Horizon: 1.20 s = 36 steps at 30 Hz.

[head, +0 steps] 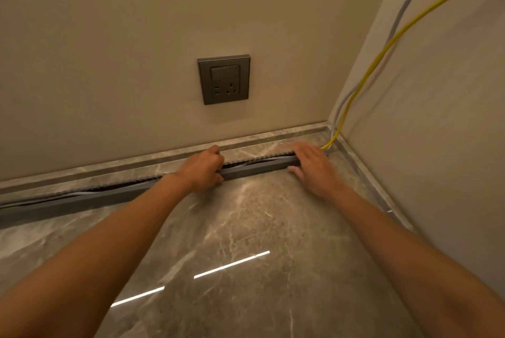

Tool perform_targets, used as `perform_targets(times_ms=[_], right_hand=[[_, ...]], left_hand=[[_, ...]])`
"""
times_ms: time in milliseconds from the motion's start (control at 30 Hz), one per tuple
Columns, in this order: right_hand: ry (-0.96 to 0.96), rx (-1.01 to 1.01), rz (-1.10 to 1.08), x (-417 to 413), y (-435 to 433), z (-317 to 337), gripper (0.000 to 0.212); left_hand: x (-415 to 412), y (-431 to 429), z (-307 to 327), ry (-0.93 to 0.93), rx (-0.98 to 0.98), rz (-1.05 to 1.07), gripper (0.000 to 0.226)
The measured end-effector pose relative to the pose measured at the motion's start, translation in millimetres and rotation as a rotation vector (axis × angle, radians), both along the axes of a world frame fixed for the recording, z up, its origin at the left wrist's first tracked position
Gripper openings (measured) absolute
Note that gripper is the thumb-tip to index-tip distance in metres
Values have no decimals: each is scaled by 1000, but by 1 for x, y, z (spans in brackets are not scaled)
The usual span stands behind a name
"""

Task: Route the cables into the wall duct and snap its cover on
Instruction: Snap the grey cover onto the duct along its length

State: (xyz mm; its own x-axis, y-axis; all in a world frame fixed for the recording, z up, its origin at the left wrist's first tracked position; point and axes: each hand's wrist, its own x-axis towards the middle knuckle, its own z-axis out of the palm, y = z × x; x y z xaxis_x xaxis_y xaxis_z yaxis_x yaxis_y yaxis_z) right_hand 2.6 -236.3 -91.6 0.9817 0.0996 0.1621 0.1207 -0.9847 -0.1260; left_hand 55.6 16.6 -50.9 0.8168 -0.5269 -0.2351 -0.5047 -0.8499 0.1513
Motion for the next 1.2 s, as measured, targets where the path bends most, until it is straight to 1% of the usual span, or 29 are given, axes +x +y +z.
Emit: perform_targets(times_ms=[33,133,233,267,367,433,467,567,667,733,833,967,1100,1200], right_hand=[[4,-18,-39,0,-11,1,46],[136,-129,-118,2,-39,6,44],[175,-105,-204,9,-49,8,39],[180,-47,-239,13,-51,8,38],[255,244,-344,26,-61,15,39],[312,384,-351,31,-68,23,40],[341,416,-327,32,-71,25,40],[422,386,-260,26,-76,28,41],[403,338,-232,21,-78,27,49],[345,289,-239,20,-77,26,50],[274,261,-239,20,-74,25,45],[286,282,-233,23,-77,27,39],[318,342,-236,26,-83,30,38],[328,338,-227,29,-85,30,36]], left_hand=[[1,1,1,7,6,11,23],[4,-4,0,5,34,32,21],[4,-5,1,-5,37,93,17],[3,-5,1,-14,36,113,17],[1,-8,1,-20,49,147,16],[2,-10,3,-19,73,160,17],[3,-11,4,-19,96,159,19],[3,-21,7,-26,162,154,29],[2,-39,7,-38,147,134,38],[0,-54,3,-55,93,82,36],[-1,-77,-2,-102,31,-7,35],[1,-97,-4,-170,35,-52,35],[2,-109,-2,-93,-54,-20,31],[2,-110,-2,-55,-82,21,28]])
